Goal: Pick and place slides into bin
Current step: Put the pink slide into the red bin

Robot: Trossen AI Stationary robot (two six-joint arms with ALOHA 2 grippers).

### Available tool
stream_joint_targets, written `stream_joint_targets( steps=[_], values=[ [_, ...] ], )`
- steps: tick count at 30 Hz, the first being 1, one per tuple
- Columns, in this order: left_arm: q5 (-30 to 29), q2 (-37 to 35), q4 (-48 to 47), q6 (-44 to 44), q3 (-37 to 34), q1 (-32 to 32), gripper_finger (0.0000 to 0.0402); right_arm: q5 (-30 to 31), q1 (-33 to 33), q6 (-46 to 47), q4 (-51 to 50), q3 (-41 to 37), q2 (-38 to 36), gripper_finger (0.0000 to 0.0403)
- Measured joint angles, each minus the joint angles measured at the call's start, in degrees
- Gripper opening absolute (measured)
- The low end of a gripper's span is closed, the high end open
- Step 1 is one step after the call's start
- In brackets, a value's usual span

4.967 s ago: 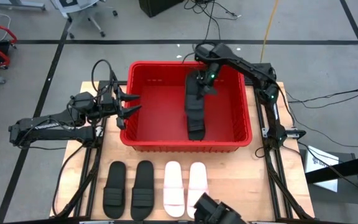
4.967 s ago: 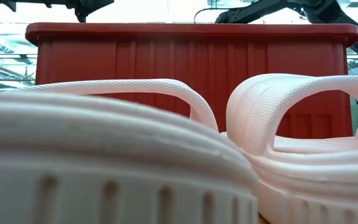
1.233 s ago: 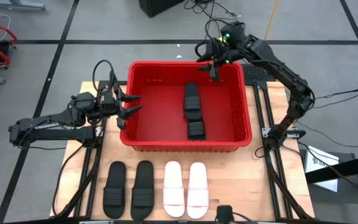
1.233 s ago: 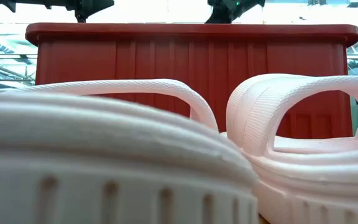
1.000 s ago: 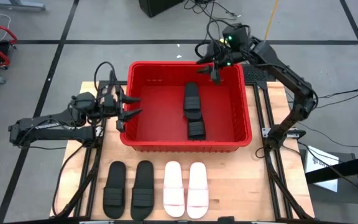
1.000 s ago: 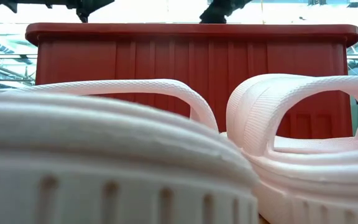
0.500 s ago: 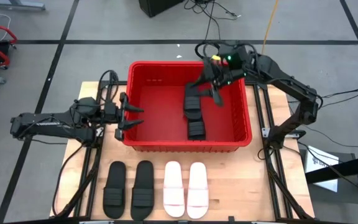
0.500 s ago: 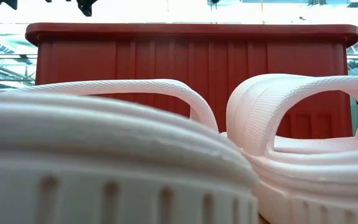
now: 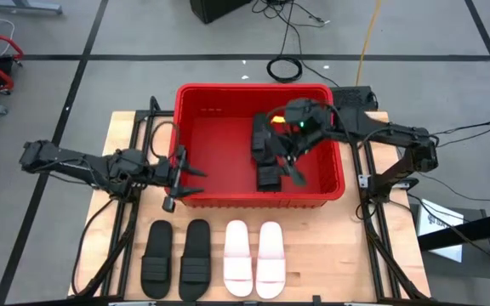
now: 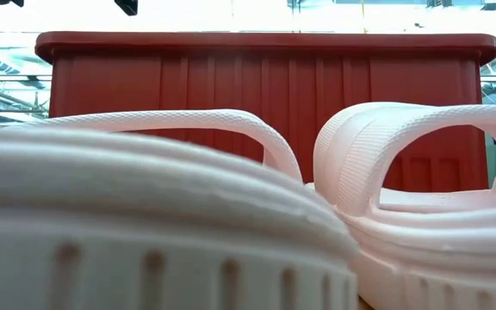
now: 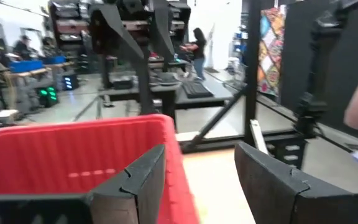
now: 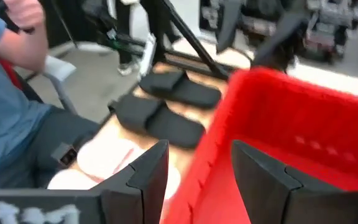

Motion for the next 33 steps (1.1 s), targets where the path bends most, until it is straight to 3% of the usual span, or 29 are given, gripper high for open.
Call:
stream_joint_targets(
  steps=[7, 14, 20, 28, 33],
  values=[
    [-4.78, 2.45, 2.05, 0.08, 0.00, -7.86, 0.0198, 0.11, 6.71, 4.28, 15.35, -11.06, -1.64, 0.0164],
    [-11.29, 3.46, 1.97, -1.28, -0.03, -15.10, 0.0198, 13.89, 13.46, 4.77, 21.55, -16.10, -3.26, 0.0164],
    [-14.45, 6.93, 5.38, -1.56, -0.04, -20.37, 0.0198, 16.07, 19.70, 8.71, 25.57, -18.81, -3.72, 0.0164],
    [-14.74, 13.25, 9.16, -7.13, -0.04, -23.50, 0.0198, 28.61, 27.49, 10.41, 28.44, -22.63, -3.64, 0.0164],
    [-14.73, 17.66, 10.89, -11.69, -0.04, -23.82, 0.0198, 29.80, 30.64, 10.60, 35.01, -26.97, -3.64, 0.0164]
  ],
)
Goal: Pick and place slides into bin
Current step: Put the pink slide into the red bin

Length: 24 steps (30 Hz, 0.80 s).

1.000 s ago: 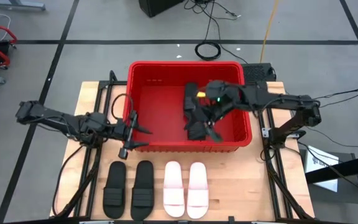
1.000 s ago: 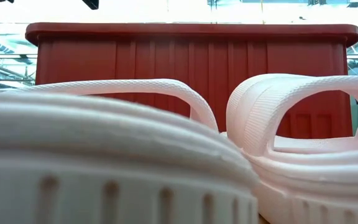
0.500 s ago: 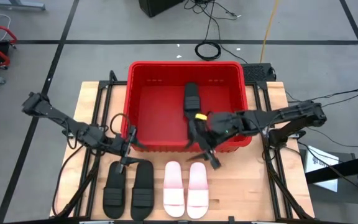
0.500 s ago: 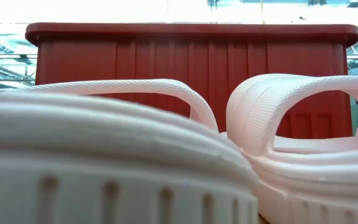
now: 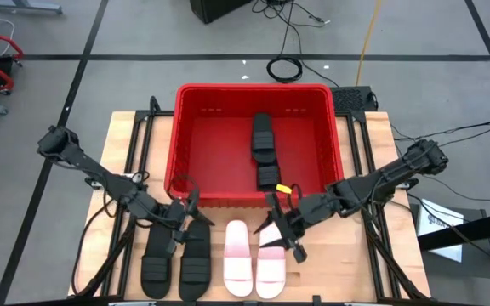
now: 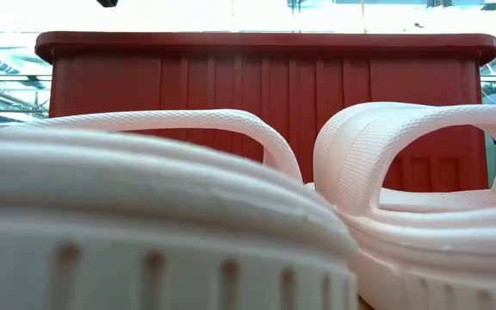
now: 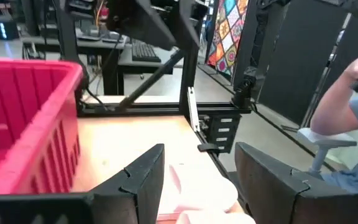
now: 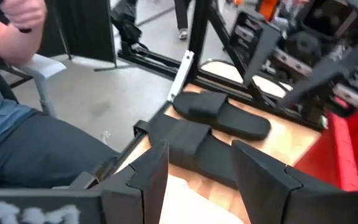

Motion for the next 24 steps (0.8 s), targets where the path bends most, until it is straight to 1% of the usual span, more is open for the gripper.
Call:
stream_joint_targets(
  steps=[6, 10, 12, 14, 19, 21, 24],
  values=[
    [0.61, 5.46, 4.33, -4.37, 0.24, 0.02, 0.0198, 0.02, 1.81, 0.23, 5.78, -4.27, 0.00, 0.0164],
    [2.70, 10.13, 2.82, -5.88, 4.09, -0.17, 0.0198, 0.02, 2.41, 1.38, 6.73, -5.39, 0.07, 0.0164],
    [3.79, 12.98, -0.79, -6.33, 7.16, -0.17, 0.0198, 0.02, 2.50, 1.53, 6.73, -5.38, 0.02, 0.0164],
    [4.60, 15.73, -6.67, -6.56, 11.02, -0.17, 0.0198, 0.03, 2.74, 1.53, 6.61, -5.37, 0.02, 0.0164],
    [3.77, 19.77, -25.92, -8.32, 20.12, -0.13, 0.0198, 0.01, 2.88, 1.53, 6.38, -5.37, 0.02, 0.0164],
    [2.99, 20.59, -29.21, -10.32, 21.57, -0.14, 0.0198, -0.02, 2.88, 1.53, 6.07, -5.37, 0.02, 0.0164],
    [2.83, 22.06, -29.46, -11.65, 21.62, -0.14, 0.0198, -0.04, 3.20, 1.53, 5.95, -5.37, 0.02, 0.0164]
  ],
)
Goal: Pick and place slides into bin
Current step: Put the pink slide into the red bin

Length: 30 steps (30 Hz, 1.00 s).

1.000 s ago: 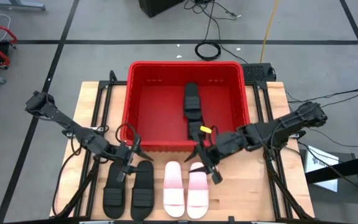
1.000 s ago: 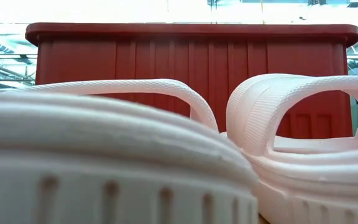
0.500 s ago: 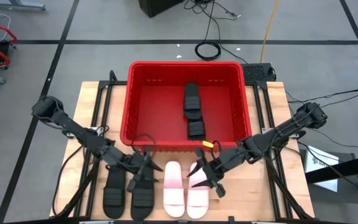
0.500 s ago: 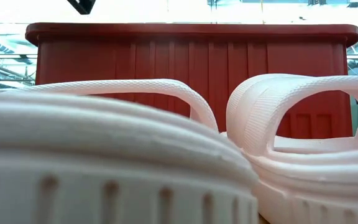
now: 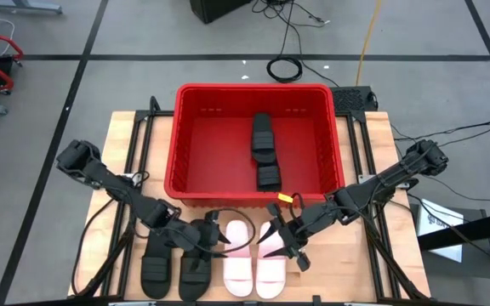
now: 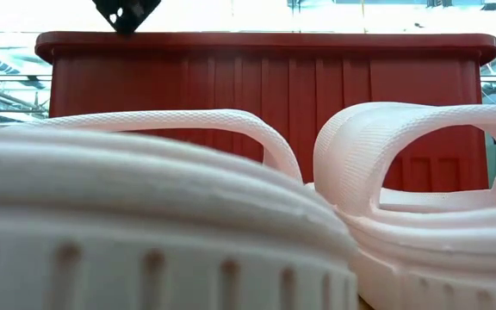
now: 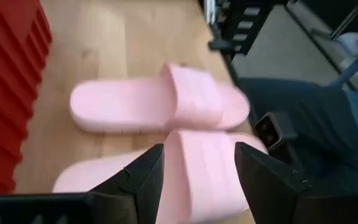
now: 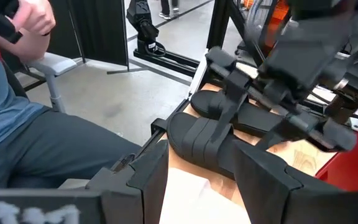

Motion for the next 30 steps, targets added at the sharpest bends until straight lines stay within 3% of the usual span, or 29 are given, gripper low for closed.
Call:
stream_joint_targets(
  steps=[16, 22, 30],
  values=[
    [11.71, 8.75, 1.95, -7.09, -0.24, 4.25, 0.0198, -0.14, 4.58, 1.65, -0.66, 0.07, -2.57, 0.0164],
    [15.96, 11.04, 3.07, -9.85, -0.24, 5.76, 0.0198, 3.26, 6.40, 0.82, -0.70, 0.10, -3.14, 0.0164],
    [18.00, 12.01, 4.46, -10.85, -0.24, 5.79, 0.0198, 4.57, 6.41, 0.03, -1.60, 0.11, -3.23, 0.0164]
  ],
)
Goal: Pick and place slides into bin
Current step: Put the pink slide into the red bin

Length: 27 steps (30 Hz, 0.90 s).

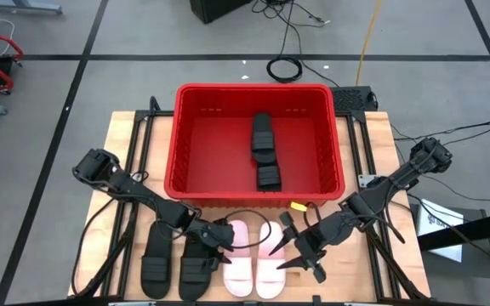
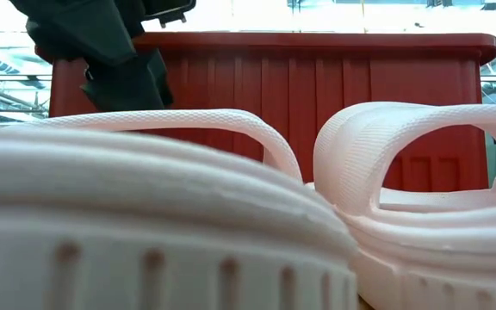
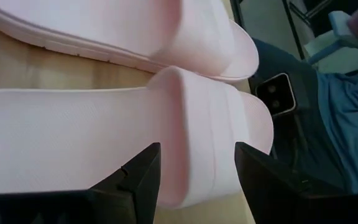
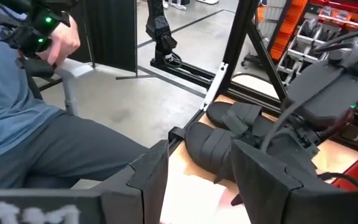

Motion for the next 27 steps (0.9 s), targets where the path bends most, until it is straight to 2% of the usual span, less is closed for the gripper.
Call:
stream_joint_targets(
  steps=[10, 20, 27],
  values=[
    [1.73, 1.35, 1.55, -0.48, 0.00, 0.04, 0.0198, 0.00, 0.00, -0.05, -0.04, 0.00, 0.00, 0.0164],
    [10.30, 6.94, 6.12, -1.99, 0.36, 2.22, 0.0198, 0.00, 0.00, -0.06, -0.13, -0.02, 0.00, 0.0164],
    [11.11, 7.08, 5.76, -1.58, 0.33, 2.83, 0.0198, 0.00, 0.00, -0.27, -0.15, -0.02, 0.02, 0.0164]
  ],
)
